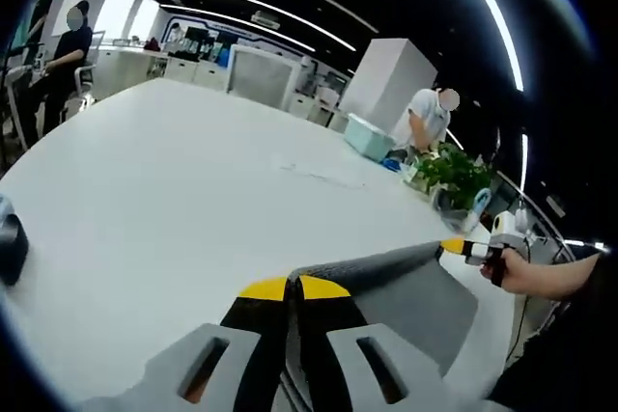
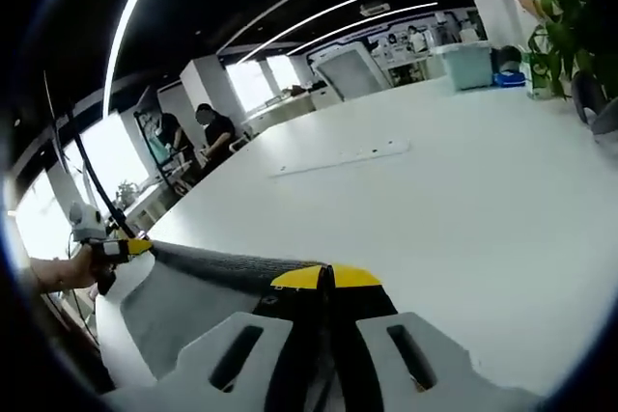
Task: Fold the towel on the table until its edges align and the towel forms a compact rectangular stack.
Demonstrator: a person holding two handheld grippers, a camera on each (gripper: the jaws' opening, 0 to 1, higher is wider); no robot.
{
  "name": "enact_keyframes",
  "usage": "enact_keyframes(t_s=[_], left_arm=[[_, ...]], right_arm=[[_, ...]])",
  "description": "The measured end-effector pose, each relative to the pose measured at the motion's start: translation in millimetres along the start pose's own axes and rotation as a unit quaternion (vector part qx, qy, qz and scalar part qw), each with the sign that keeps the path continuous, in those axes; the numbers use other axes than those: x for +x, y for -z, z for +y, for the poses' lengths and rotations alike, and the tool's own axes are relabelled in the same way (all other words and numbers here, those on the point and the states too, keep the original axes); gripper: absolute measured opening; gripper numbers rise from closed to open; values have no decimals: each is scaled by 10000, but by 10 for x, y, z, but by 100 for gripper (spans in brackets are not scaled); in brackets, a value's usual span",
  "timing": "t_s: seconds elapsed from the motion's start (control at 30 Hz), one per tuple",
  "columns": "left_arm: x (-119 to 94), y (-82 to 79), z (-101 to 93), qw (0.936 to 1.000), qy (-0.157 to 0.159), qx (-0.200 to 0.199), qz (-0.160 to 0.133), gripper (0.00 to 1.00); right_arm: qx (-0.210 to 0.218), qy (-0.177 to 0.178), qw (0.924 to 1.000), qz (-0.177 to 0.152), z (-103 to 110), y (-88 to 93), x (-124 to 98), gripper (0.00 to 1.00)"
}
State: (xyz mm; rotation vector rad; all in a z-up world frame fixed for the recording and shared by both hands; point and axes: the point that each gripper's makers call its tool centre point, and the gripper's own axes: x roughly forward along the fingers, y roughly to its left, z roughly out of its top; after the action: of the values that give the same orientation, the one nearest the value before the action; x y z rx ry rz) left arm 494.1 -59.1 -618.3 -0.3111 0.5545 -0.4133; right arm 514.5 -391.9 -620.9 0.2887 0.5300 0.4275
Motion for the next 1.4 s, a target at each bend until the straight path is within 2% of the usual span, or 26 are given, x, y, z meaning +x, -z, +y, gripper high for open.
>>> enact_keyframes(t_s=[0.23,0.3,0.4,0.5,0.53,0.63,0.7,0.77,0.8,0.9,1.0,1.07,1.13,1.2,1.27,1.33,1.37,1.4], left_arm=[[129,127,140,9996,-163,148,156,4],[138,99,122,9989,-186,413,103,5],[154,103,134,9957,-250,883,144,13],[144,190,125,9930,-279,1114,291,21],[134,229,123,9920,-280,1173,369,22],[93,242,111,9919,-381,1177,303,26],[58,220,126,9911,-494,1211,243,29],[22,161,182,9857,-733,1512,132,34],[8,166,174,9852,-749,1534,161,36],[-49,123,132,9835,-821,1606,127,37],[-94,30,-53,9867,-619,1500,-76,35],[-131,6,-211,9867,-468,1554,-87,33],[-163,-6,-437,9870,-177,1591,-108,27],[-171,43,-696,9880,284,1520,-36,21],[-156,42,-857,9877,526,1471,-112,19],[-125,124,-1056,9868,856,1374,55,14],[-102,182,-1171,9849,1058,1350,247,10],[-75,198,-1240,9830,1150,1407,278,8]], right_arm=[[-88,100,9998,140,-39,72,85,0],[-154,120,9997,153,-47,78,110,0],[-312,150,9994,40,-65,38,127,3],[-326,182,9992,139,-93,56,116,6],[-317,203,9992,156,-105,61,109,7],[-314,222,9991,173,-121,67,85,9],[-670,314,9968,297,-153,95,70,13],[-903,466,9937,466,-187,133,54,17],[-1123,519,9913,452,-196,116,45,18],[-1213,541,9902,422,-185,89,30,20],[-1159,346,9925,181,-70,-34,7,19],[-1289,141,9916,-4,37,-115,17,16],[-1336,47,9910,-42,108,-138,22,10],[-1398,16,9902,-3,152,-138,22,4],[-1437,74,9896,42,151,-143,-14,3],[-1557,74,9878,-15,136,-172,-55,2],[-1543,79,9880,3,110,-170,-66,1],[-1486,88,9889,10,80,-172,-92,0]])
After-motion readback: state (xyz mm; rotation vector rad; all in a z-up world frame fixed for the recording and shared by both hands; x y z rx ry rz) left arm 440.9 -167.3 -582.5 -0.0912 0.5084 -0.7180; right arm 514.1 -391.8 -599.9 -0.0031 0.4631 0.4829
